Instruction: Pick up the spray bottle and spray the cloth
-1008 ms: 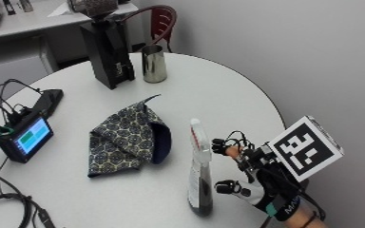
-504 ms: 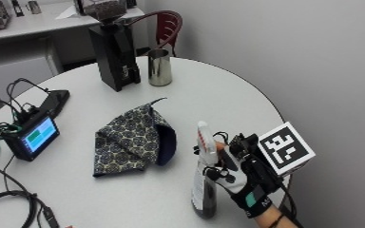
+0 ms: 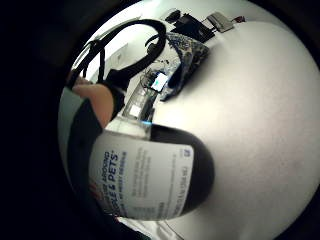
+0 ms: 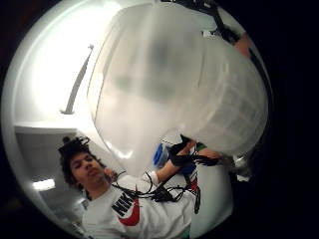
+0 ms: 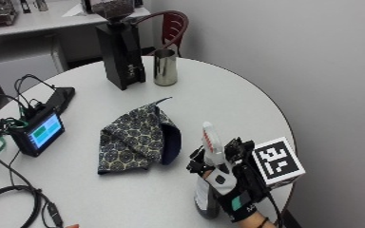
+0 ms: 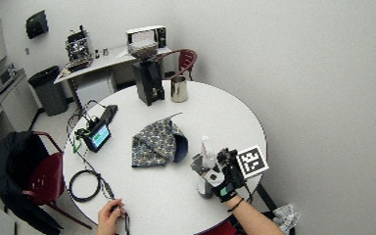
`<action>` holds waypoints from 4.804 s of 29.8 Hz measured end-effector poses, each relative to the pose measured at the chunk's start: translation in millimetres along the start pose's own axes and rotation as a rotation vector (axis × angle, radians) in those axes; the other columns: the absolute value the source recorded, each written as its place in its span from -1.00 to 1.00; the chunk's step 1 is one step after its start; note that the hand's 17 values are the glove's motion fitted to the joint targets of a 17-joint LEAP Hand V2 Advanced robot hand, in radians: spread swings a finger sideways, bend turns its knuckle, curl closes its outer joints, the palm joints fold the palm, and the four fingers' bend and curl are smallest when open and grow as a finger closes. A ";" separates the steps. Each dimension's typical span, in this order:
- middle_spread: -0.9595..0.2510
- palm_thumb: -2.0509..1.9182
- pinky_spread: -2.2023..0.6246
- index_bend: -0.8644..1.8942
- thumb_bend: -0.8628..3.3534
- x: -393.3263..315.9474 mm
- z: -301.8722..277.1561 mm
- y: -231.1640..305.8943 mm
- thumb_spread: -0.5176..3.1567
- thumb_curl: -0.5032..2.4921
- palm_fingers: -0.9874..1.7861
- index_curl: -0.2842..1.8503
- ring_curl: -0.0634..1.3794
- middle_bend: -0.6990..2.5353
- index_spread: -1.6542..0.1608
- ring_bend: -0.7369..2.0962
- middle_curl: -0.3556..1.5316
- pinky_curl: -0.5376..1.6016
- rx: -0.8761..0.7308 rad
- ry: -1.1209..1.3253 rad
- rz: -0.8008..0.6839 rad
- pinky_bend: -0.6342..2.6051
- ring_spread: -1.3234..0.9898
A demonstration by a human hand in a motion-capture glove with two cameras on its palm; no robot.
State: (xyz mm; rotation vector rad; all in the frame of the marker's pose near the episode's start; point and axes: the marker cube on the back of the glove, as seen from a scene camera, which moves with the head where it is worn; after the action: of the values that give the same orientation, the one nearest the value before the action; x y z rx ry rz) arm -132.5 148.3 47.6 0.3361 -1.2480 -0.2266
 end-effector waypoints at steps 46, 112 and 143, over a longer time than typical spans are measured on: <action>0.51 0.24 0.57 -0.25 -0.60 -92.9 -57.3 -154.6 -0.16 -0.47 0.66 -0.35 -0.31 -0.21 0.67 -0.03 -0.12 -0.16 -0.180 0.316 0.259 -0.45 0.08; 0.49 0.26 0.60 -0.25 -0.60 -65.9 88.3 -154.2 -0.17 -0.47 0.56 -0.32 -0.34 -0.22 0.62 -0.05 -0.14 -0.16 -0.120 -0.090 -0.077 -0.47 0.07; 0.43 0.34 0.65 -0.32 -0.60 11.0 109.0 -138.3 -0.18 -0.45 0.21 -0.40 -0.36 -0.30 0.52 -0.20 -0.16 -0.16 -0.235 0.051 0.024 -0.46 0.06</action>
State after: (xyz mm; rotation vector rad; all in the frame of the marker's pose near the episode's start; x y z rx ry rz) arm -231.0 2.3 36.5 0.1227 -1.1609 -0.3387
